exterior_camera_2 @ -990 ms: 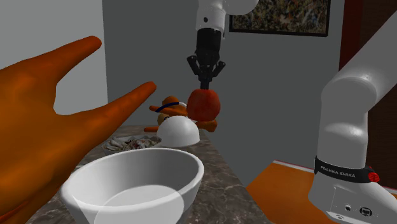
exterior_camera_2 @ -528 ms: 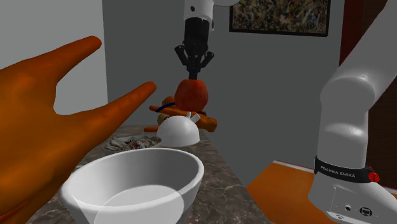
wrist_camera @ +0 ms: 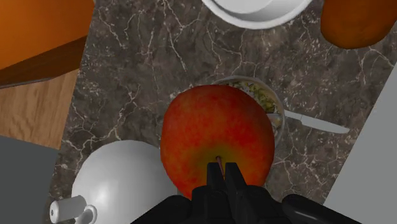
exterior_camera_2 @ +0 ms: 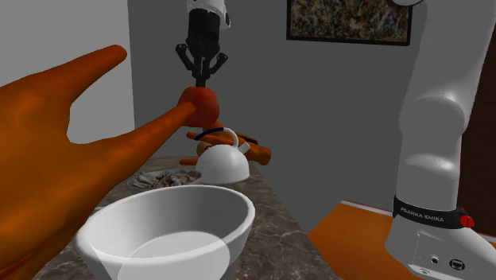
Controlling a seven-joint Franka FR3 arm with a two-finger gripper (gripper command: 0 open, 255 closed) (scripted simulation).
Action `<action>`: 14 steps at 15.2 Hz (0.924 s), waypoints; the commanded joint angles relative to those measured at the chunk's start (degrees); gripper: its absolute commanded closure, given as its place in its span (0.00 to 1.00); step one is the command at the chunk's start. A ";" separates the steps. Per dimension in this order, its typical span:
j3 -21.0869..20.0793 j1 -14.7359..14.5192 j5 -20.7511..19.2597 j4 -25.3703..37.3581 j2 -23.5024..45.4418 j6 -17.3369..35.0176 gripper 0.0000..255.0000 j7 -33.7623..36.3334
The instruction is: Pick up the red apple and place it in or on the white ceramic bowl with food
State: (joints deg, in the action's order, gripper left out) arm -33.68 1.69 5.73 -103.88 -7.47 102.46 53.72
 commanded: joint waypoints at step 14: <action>-3.69 -4.67 -12.75 19.13 20.30 -2.45 1.00 9.40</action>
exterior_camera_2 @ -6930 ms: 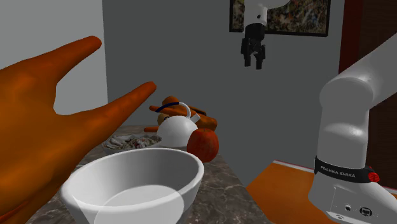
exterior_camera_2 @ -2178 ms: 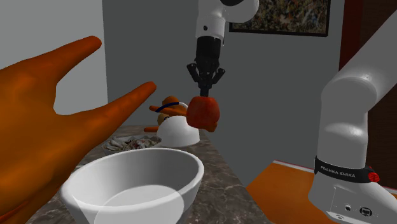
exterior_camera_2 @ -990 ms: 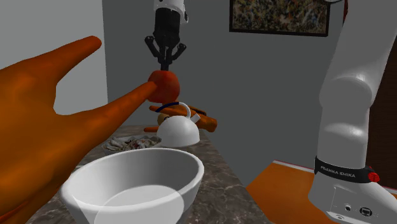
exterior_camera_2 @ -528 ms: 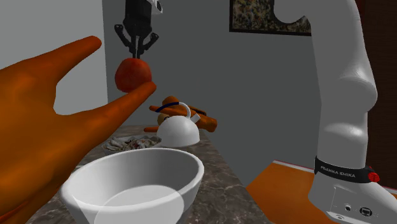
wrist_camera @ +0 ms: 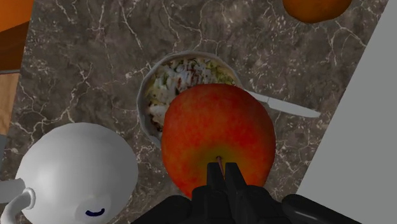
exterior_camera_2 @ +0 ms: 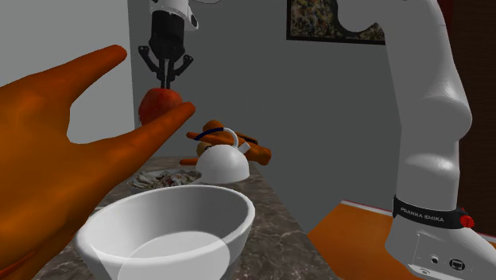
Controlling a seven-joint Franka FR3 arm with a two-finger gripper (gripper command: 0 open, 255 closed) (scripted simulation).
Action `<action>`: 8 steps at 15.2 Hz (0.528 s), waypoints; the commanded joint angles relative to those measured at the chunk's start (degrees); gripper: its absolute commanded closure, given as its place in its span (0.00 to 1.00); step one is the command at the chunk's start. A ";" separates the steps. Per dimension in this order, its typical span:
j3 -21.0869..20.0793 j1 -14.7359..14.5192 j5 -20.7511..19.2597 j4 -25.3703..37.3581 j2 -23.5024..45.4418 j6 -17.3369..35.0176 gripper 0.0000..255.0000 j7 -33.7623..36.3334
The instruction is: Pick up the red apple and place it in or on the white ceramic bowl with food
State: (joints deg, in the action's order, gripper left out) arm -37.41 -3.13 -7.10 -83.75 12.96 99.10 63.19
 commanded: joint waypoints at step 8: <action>0.24 0.85 0.38 -7.89 -0.74 7.30 1.00 -0.19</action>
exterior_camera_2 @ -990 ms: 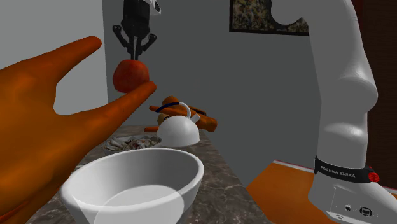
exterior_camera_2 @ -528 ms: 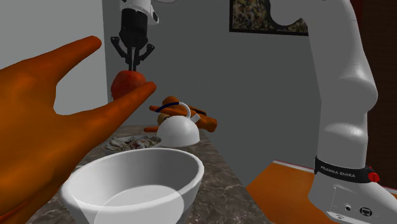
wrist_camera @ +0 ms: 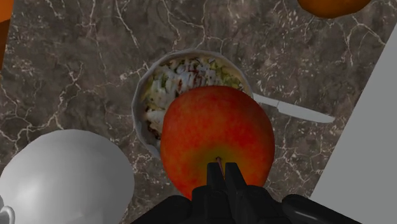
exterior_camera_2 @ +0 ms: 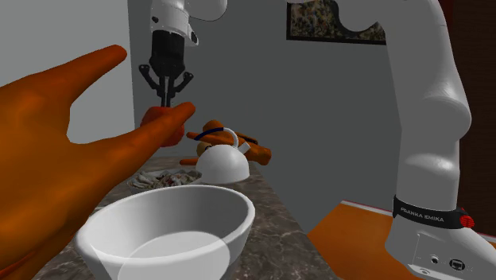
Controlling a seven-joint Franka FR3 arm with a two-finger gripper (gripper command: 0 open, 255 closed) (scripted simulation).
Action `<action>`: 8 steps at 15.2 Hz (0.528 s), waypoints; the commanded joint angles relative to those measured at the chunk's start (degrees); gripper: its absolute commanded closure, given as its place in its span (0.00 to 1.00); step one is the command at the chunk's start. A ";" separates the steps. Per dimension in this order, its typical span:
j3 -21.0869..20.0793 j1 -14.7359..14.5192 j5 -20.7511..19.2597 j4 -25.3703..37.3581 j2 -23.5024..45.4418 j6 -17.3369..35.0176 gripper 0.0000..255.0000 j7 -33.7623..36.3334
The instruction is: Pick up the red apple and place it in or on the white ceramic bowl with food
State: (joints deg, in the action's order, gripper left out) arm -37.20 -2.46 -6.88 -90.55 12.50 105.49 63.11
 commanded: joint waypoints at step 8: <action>0.28 0.41 -0.29 -6.76 0.17 6.92 1.00 0.18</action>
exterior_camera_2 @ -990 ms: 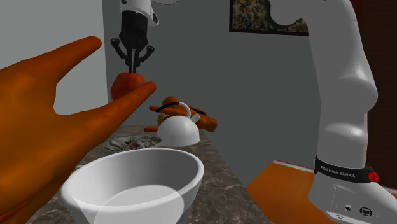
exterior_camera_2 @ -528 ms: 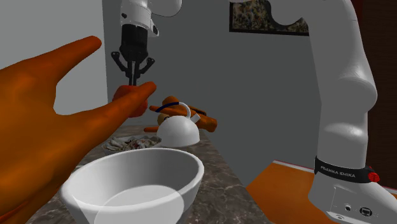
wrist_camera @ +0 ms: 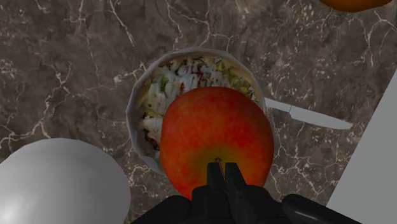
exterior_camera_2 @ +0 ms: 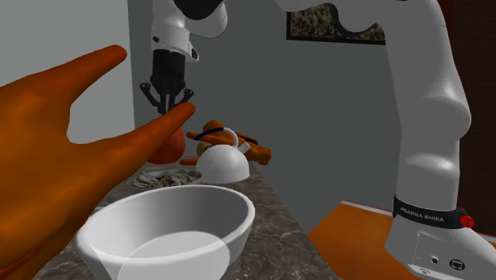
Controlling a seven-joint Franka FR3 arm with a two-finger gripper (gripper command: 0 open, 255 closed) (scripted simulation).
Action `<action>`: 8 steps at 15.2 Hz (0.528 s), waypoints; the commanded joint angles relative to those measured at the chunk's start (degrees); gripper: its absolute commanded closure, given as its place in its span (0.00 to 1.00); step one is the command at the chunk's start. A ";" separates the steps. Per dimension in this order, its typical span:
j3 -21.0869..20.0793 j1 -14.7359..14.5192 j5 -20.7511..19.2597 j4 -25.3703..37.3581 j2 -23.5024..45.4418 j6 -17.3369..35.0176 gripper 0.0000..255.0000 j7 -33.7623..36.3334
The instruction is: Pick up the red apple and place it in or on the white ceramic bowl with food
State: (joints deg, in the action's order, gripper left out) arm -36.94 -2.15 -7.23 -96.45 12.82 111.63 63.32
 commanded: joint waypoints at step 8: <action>0.13 0.10 -0.26 -2.59 0.23 2.81 1.00 0.17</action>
State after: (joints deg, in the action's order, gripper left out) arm -36.81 -2.06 -7.49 -99.02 13.07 114.40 63.50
